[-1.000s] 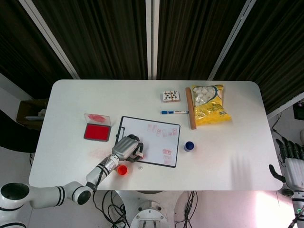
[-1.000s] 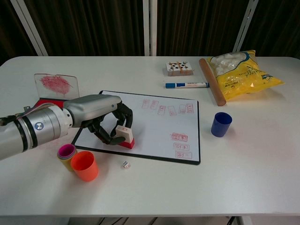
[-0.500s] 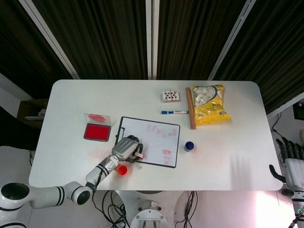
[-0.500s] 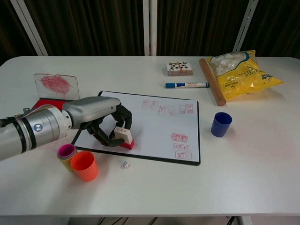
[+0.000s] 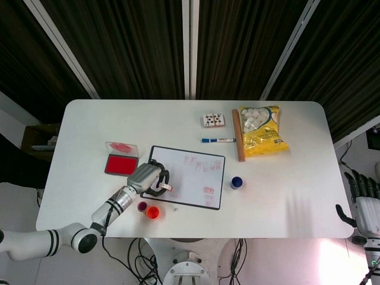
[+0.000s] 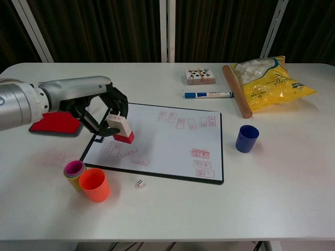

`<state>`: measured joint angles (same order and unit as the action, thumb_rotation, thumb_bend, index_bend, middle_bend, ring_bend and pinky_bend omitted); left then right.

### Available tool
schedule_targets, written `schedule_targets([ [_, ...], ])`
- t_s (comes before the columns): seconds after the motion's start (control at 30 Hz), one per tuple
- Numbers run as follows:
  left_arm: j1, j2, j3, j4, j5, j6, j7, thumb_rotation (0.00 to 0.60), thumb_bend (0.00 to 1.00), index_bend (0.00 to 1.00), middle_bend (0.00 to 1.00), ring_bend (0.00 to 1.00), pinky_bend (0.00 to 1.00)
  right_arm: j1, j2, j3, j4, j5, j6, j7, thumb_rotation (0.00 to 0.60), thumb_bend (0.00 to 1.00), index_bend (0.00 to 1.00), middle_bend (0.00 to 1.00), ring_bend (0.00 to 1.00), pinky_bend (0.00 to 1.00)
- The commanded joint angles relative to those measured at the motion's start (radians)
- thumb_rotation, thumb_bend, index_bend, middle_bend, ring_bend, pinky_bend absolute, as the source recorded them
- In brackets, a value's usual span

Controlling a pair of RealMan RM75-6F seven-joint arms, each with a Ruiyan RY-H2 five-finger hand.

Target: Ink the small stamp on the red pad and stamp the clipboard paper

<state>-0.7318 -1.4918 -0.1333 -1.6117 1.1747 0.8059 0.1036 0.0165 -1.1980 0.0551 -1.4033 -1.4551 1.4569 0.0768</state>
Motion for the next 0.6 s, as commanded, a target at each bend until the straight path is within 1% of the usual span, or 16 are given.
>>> schedule_targets([
  [0.03, 0.028, 0.077, 0.009, -0.047, -0.016, 0.0, -0.041, 0.6, 0.44, 0.68, 0.67, 0.25, 0.2, 0.0, -0.001, 0.0, -0.001, 0.0, 0.001, -0.003, 0.6, 0.24, 0.0, 0.0, 0.0, 0.0],
  [0.2, 0.085, 0.155, 0.042, -0.039, 0.004, 0.031, -0.112, 0.6, 0.44, 0.68, 0.67, 0.25, 0.2, 0.004, -0.002, 0.001, -0.005, 0.001, -0.003, -0.011, 0.6, 0.24, 0.0, 0.0, 0.0, 0.0],
  [0.37, 0.139, 0.199, 0.074, 0.026, 0.035, 0.041, -0.218, 0.6, 0.44, 0.68, 0.67, 0.25, 0.2, 0.008, -0.006, 0.0, -0.009, 0.003, -0.011, -0.023, 0.6, 0.24, 0.0, 0.0, 0.0, 0.0],
  [0.5, 0.171, 0.196, 0.1, 0.097, 0.064, 0.045, -0.281, 0.6, 0.44, 0.68, 0.67, 0.25, 0.2, 0.009, -0.007, 0.0, -0.014, 0.002, -0.011, -0.035, 0.6, 0.24, 0.0, 0.0, 0.0, 0.0],
  [0.6, 0.189, 0.174, 0.112, 0.161, 0.086, 0.041, -0.347, 0.6, 0.44, 0.68, 0.67, 0.25, 0.2, 0.01, -0.007, -0.002, -0.021, 0.001, -0.01, -0.047, 0.6, 0.24, 0.0, 0.0, 0.0, 0.0],
])
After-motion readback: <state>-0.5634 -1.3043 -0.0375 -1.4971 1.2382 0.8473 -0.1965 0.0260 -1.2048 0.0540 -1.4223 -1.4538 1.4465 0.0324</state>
